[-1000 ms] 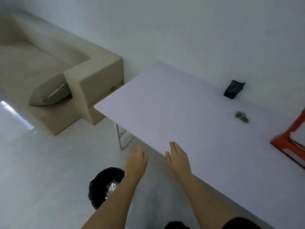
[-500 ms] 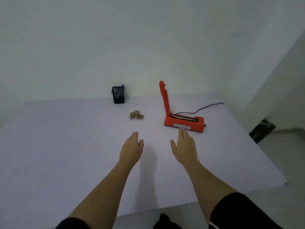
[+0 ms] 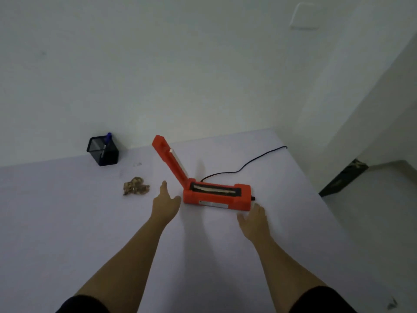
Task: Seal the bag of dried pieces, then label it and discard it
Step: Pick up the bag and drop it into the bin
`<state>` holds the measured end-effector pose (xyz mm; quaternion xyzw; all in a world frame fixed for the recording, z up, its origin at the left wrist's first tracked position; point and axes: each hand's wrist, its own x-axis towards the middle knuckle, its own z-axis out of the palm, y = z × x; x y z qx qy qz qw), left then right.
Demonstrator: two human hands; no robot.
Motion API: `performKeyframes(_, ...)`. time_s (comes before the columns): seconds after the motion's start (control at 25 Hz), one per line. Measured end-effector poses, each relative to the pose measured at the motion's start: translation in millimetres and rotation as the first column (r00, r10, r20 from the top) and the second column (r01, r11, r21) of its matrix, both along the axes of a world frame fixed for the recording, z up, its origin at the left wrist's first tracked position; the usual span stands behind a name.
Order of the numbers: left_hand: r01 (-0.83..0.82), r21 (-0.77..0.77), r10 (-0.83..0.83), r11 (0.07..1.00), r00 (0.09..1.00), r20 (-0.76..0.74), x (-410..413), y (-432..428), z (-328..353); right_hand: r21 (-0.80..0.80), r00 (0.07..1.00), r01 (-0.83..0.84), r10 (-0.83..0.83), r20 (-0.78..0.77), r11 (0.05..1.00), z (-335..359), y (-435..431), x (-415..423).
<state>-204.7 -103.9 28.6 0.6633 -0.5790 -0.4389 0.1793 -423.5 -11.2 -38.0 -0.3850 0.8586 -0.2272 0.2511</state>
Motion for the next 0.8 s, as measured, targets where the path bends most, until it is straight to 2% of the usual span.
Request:
performKeyframes(0.08, 0.053, 0.056, -0.050, 0.997, 0.997, -0.061, -12.9, -8.1, -0.4, 0.013, 0.990, 0.038, -0.039, 0.134, 0.999, -20.4, -6.8, 0.9)
performKeyframes(0.16, 0.057, 0.007, -0.056, 0.998, 0.993, -0.100, -26.7, -13.3, -2.8, -0.017, 0.979, 0.075, -0.070, 0.189, 0.997, -34.2, -18.5, -1.1)
performKeyframes(0.28, 0.056, -0.087, -0.064, 0.995, 0.994, -0.085, -36.7, -21.9, -13.0, -0.050, 0.982, 0.078, -0.068, 0.176, 0.996, -29.0, -40.4, -7.2)
performKeyframes(0.48, 0.225, -0.175, -0.232, 0.958, 0.973, -0.019, -44.2, -55.3, -36.6, -0.104, 0.987, -0.015, 0.032, 0.158, 0.994, -27.4, -88.5, -26.3)
performKeyframes(0.8, 0.144, -0.158, -0.147, 0.977, 0.989, -0.010, -57.9, -147.4, -48.4, -0.100, 0.968, -0.205, 0.217, 0.123, 0.974, -31.4, -193.2, -57.6)
